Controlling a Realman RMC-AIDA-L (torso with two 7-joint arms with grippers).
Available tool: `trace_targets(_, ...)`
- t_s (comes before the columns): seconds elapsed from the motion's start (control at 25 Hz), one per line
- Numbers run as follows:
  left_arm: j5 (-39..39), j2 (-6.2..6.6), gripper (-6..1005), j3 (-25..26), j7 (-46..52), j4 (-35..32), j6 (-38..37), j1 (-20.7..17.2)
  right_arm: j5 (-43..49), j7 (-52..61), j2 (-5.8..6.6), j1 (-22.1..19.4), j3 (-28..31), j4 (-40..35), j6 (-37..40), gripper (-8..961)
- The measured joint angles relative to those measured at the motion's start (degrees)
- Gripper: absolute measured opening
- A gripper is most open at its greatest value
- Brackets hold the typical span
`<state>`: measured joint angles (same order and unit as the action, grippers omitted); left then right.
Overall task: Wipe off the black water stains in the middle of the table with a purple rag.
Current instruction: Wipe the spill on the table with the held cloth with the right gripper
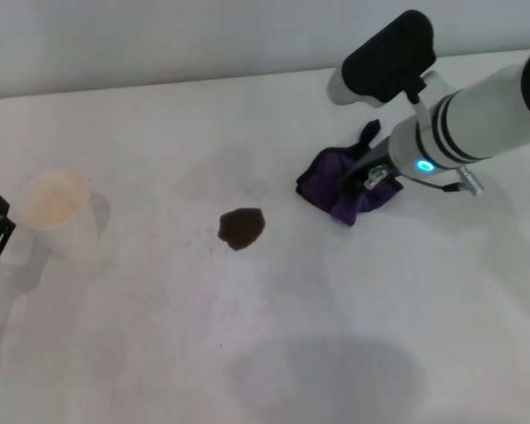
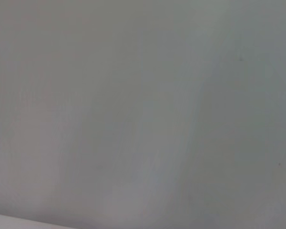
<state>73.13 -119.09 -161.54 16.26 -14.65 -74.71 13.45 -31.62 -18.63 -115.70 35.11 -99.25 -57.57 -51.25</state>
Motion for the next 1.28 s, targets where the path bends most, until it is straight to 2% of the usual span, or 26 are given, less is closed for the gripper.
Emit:
trace_targets(0.08, 0.0, 0.0, 884, 0.0, 0.0, 0.07, -0.01, 0.0, -3.61, -3.75, -0.11, 0.0, -0.14, -0.25, -0.02, 149)
trace_targets(0.36, 0.04, 0.0, 884, 0.0, 0.51, 0.63, 0.0, -0.08, -26.19, -21.83, -0.19, -0.18, -0.92, 1.23, -0.59, 90)
trace_targets(0.6, 0.09, 0.0, 884, 0.0, 3.53, 1.65, -0.04, -0.11, -38.54, -31.01, -0.42, -0.38, -5.86, 2.48, 2.11, 88)
trace_targets(0.72, 0.09, -0.01, 884, 0.0, 3.64, 1.66, -0.07, -0.1, -40.01, -31.76, -0.51, -0.1, -10.93, 4.4, 8.08, 87)
trace_targets(0.84, 0.1, 0.0, 884, 0.0, 3.67, 1.9, -0.07, -0.05, -40.13, -31.92, -0.52, -0.2, -16.96, 6.1, 17.15, 87)
trace_targets(0.92, 0.09, -0.01, 883, 0.0, 3.73, 2.2, -0.06, -0.05, -40.09, -32.39, -0.52, -0.62, -19.05, 6.48, 21.33, 86)
trace_targets(1.12, 0.08, -0.01, 883, 0.0, 3.81, 2.27, -0.05, 0.0, -39.73, -33.44, 0.03, -2.15, -18.29, 6.9, 27.11, 86)
trace_targets(1.28, 0.08, 0.0, 883, 0.0, 3.82, 2.33, -0.14, 0.0, -37.91, -33.49, 0.18, -3.39, -13.7, 8.49, 29.87, 87)
